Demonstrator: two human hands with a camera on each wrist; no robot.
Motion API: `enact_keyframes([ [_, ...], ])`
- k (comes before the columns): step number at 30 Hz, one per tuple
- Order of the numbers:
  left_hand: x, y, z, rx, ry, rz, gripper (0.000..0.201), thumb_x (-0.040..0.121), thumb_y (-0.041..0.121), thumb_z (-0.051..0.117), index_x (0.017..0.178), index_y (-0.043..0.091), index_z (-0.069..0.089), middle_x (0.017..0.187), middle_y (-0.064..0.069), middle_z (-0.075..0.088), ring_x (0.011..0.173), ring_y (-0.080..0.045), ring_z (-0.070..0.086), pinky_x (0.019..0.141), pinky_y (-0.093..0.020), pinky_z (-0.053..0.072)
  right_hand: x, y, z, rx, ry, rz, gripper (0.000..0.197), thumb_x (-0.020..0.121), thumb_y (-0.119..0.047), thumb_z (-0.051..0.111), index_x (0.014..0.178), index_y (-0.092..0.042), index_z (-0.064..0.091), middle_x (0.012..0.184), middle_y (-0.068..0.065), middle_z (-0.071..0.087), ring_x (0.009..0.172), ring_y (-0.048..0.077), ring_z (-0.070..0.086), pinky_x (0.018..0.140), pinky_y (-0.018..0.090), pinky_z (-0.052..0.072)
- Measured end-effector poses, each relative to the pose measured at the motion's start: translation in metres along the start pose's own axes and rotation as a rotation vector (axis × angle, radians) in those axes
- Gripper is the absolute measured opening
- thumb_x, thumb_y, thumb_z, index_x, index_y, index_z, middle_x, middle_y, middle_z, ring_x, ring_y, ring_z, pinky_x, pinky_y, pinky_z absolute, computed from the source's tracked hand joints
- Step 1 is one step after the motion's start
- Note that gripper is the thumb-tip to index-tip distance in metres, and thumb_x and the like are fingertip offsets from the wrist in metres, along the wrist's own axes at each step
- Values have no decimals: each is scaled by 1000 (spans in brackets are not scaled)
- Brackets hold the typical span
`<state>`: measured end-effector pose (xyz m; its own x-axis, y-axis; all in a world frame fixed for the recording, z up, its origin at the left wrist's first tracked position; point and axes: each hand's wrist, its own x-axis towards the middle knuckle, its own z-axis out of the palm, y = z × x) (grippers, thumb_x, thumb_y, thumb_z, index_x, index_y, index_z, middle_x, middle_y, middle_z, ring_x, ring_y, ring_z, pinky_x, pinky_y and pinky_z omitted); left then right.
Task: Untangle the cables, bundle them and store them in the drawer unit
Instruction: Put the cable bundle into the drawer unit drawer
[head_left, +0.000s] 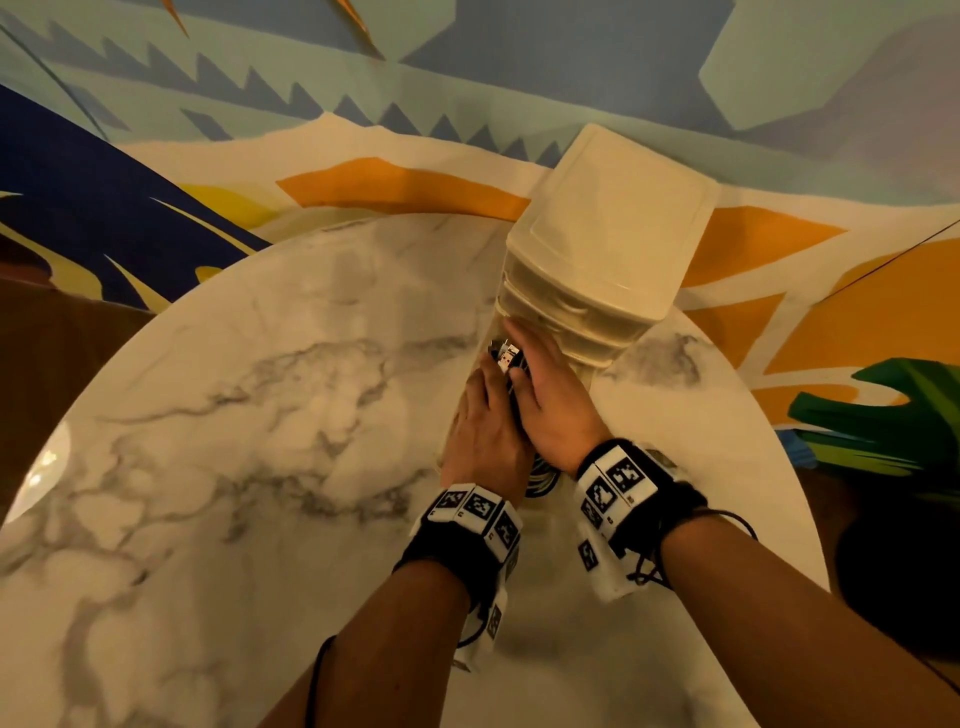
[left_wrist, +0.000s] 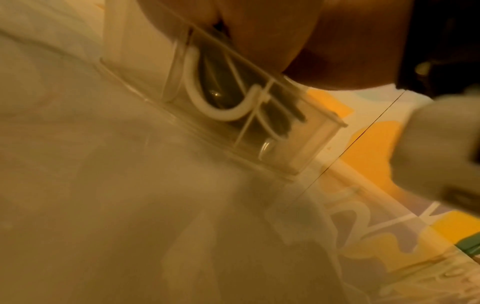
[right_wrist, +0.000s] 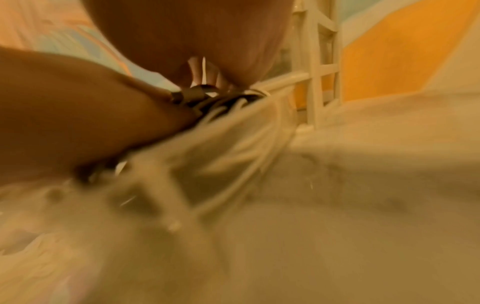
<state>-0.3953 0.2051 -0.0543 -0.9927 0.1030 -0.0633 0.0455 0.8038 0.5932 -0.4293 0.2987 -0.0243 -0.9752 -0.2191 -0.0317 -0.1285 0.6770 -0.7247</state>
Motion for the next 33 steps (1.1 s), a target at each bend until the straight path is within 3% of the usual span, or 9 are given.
enact_keyframes([
  [2, 1, 4, 0, -78, 13, -74, 60, 99, 29, 32, 149, 5, 9, 152, -15, 22, 138, -24, 27, 114, -33, 26, -17, 6, -1, -23, 87, -24, 47, 95, -7, 44, 142, -11, 37, 150, 3, 31, 135, 5, 26, 110, 4, 11],
  [4, 3, 6, -1, -85, 41, -102, 63, 98, 30, 36, 148, 4, 8, 150, -14, 24, 136, -24, 30, 113, -33, 29, -30, 12, 0, -8, 174, -18, 44, 94, -10, 50, 137, -12, 44, 145, 3, 36, 133, 8, 32, 111, 8, 17],
  [8, 1, 6, -1, -39, 40, -75, 65, 96, 26, 39, 148, 2, 6, 148, -16, 26, 134, -26, 33, 111, -35, 31, -36, 15, 4, 44, 316, -3, 44, 88, -11, 62, 129, -9, 47, 134, 7, 43, 123, 4, 36, 107, 7, 23],
  [14, -6, 9, -5, 33, 68, 30, 62, 98, 21, 34, 147, -1, 5, 154, -21, 13, 141, -30, 21, 115, -32, 19, -35, 14, 9, 43, 354, 40, 40, 84, -5, 62, 122, -8, 52, 129, 10, 47, 119, 16, 45, 104, 13, 30],
  [19, -2, 2, -8, -11, -31, 57, 66, 99, 25, 36, 148, 5, -3, 157, -13, 2, 144, -23, 10, 118, -35, 18, -34, 10, 9, 33, 301, 14, 52, 84, -2, 60, 133, -13, 46, 136, 5, 42, 126, 12, 39, 108, 8, 24],
  [22, 1, 1, -12, -186, -37, 27, 69, 94, 19, 46, 150, 12, 5, 156, -8, 10, 140, -23, 25, 111, -37, 33, -37, 13, 10, 23, 242, -7, 55, 88, -6, 57, 139, -17, 42, 144, 2, 37, 134, 12, 34, 112, 16, 25],
  [25, 3, -2, -17, -259, -51, -6, 73, 89, 19, 53, 149, 16, 12, 150, -6, 24, 125, -26, 46, 95, -38, 46, -39, 15, 14, 28, 259, -10, 53, 91, -8, 54, 141, -20, 41, 149, 0, 33, 138, 12, 30, 114, 23, 26],
  [29, 9, -8, -18, -380, -153, -40, 73, 87, 23, 55, 148, 23, 15, 143, -3, 44, 123, -21, 50, 103, -39, 42, -40, 18, 17, 17, 283, -32, 48, 95, -17, 47, 142, -20, 40, 151, 0, 32, 139, 14, 28, 115, 29, 26],
  [33, 10, -7, -11, -318, -132, 23, 69, 92, 22, 48, 150, 13, 11, 153, -9, 25, 139, -19, 29, 114, -34, 27, -37, 24, 21, -126, 269, -73, 47, 96, -21, 42, 142, -18, 39, 150, 7, 35, 139, 24, 32, 114, 43, 30],
])
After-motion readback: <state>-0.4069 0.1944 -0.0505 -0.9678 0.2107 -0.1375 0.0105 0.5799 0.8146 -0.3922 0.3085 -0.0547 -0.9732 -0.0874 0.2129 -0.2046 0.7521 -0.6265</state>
